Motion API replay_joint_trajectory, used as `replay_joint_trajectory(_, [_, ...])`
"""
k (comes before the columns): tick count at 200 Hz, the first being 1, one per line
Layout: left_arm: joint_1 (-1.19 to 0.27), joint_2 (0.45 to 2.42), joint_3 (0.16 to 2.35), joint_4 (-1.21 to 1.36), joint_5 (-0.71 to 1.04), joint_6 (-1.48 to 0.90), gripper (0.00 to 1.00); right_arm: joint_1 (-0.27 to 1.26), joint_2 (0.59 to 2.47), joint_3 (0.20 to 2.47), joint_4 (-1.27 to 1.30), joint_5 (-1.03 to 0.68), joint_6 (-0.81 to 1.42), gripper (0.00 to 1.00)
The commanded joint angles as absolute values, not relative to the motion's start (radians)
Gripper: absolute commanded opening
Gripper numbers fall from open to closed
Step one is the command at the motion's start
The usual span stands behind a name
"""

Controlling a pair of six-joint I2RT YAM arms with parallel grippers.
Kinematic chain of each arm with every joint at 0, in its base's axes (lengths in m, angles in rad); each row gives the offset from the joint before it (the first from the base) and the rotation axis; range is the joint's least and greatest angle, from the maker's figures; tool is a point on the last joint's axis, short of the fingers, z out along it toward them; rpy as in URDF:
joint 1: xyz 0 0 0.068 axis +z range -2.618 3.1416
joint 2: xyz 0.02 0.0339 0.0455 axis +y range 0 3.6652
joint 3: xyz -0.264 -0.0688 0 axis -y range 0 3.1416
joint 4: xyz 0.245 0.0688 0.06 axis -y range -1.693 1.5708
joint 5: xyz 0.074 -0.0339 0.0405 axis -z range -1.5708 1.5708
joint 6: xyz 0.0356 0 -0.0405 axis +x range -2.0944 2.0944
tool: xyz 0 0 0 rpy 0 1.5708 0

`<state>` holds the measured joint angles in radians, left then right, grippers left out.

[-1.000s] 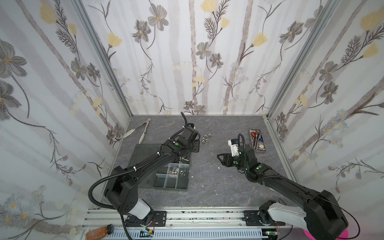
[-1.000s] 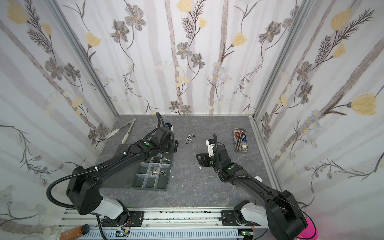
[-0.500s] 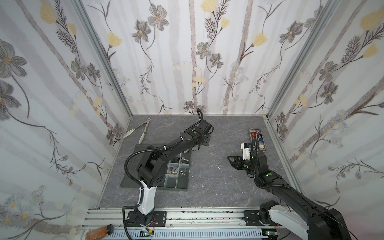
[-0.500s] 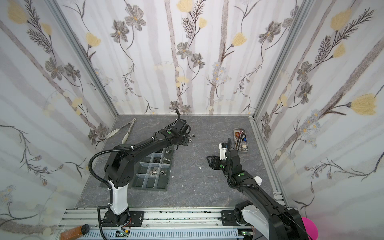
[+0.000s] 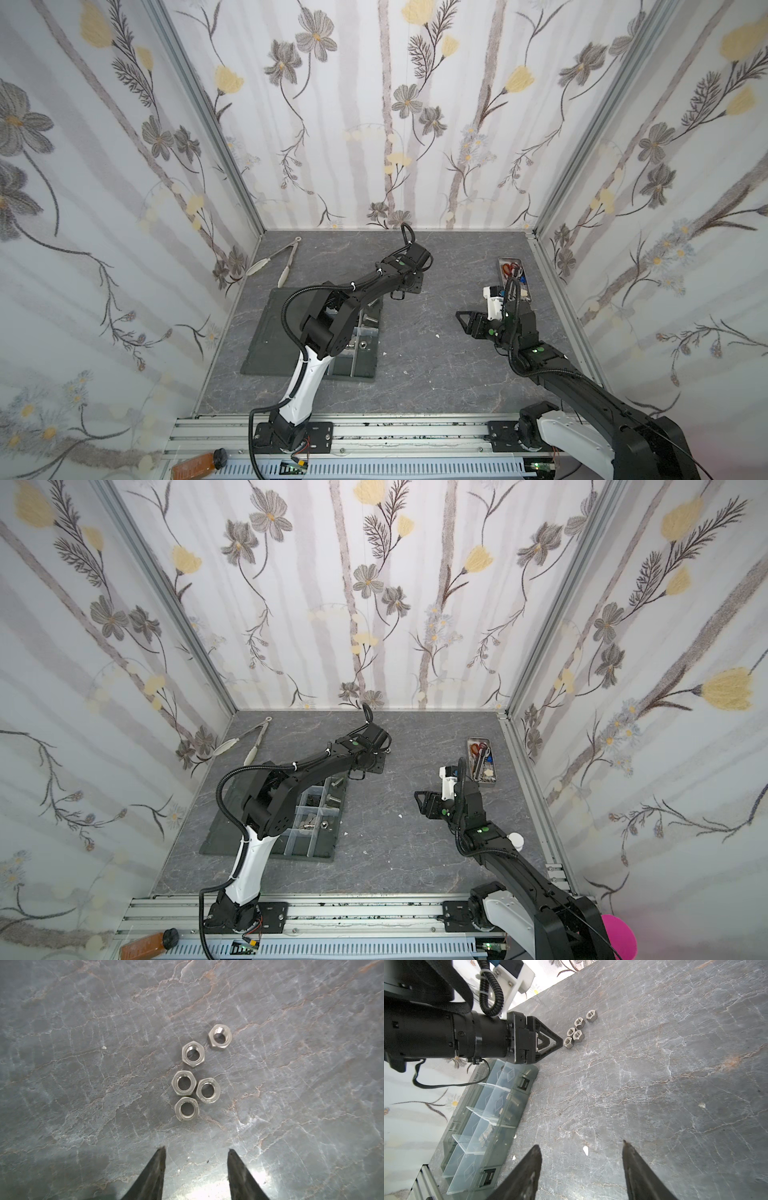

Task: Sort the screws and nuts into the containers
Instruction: 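Lower the left gripper onto a silver hex nut and close on it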

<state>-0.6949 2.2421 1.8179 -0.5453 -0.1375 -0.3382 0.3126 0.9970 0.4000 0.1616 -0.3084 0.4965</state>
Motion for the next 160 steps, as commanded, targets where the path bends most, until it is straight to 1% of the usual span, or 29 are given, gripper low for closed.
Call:
replay_joint_trajectory(1, [-0.689, 2.262, 1.838, -0.555, -0.141, -0.348, 0.48, 0.308, 1.002, 0.398, 0.207, -0.324, 0.502, 0.63])
replay_joint_trajectory(36, [-0.684, 2.3, 1.862, -0.562, -0.139, -0.345, 0.48, 0.304, 1.016, 0.4, 0.212, -0.328, 0.505, 0.63])
replay_joint_trajectory(160, [-0.663, 2.418, 1.982, -0.598, -0.138, -0.345, 0.39, 0.295, 1.037, 0.404, 0.218, -0.339, 0.508, 0.63])
